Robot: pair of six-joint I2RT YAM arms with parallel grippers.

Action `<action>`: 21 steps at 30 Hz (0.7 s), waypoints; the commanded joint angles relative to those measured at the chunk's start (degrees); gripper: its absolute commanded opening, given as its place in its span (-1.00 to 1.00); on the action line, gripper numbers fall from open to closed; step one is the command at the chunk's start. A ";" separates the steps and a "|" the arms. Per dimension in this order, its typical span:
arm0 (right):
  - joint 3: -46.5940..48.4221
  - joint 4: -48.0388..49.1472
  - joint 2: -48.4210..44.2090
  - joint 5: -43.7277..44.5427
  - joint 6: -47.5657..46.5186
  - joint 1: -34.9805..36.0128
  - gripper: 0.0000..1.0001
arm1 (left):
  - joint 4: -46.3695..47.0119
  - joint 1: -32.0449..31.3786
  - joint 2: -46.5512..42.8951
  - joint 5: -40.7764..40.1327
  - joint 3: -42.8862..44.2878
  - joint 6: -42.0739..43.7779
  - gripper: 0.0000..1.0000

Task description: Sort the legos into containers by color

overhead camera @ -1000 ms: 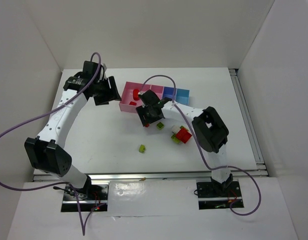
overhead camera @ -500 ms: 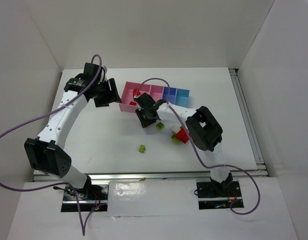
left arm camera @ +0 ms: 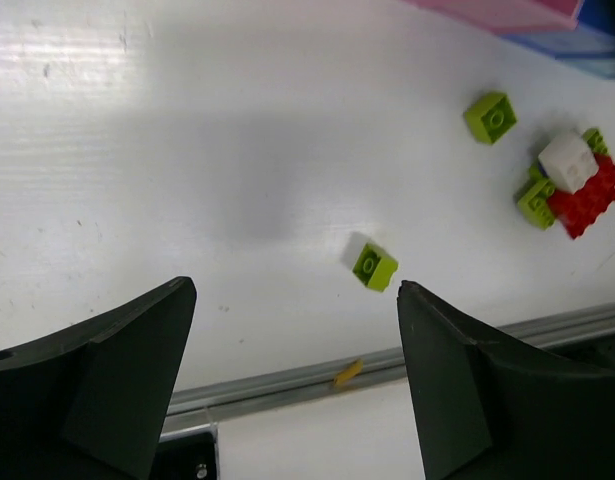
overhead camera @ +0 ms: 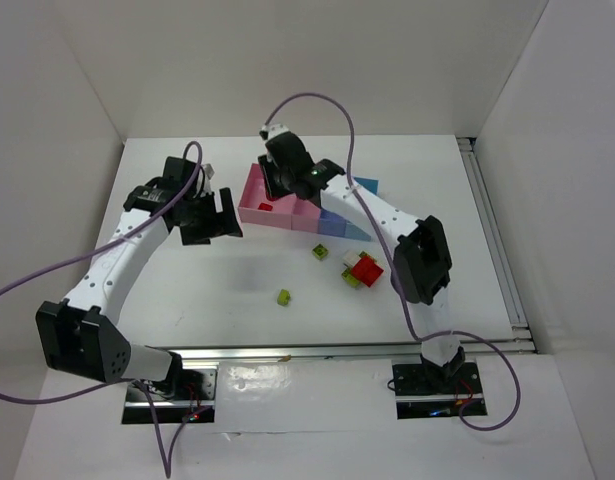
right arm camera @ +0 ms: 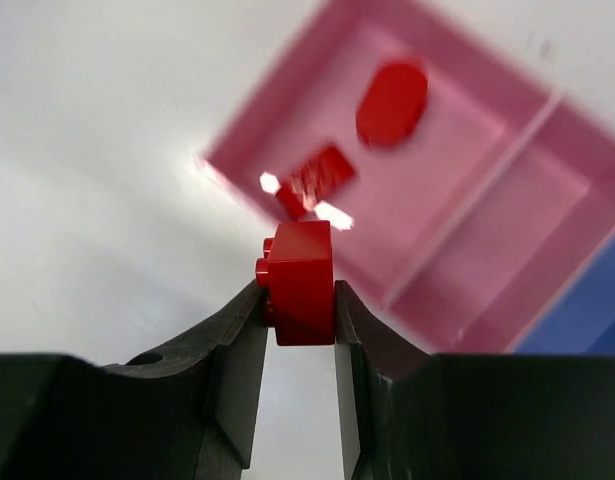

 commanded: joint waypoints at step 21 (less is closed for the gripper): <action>0.56 5.60 -3.87 0.39 7.14 -10.17 0.39 | 6.60 -18.13 0.83 1.83 -12.43 -1.22 0.66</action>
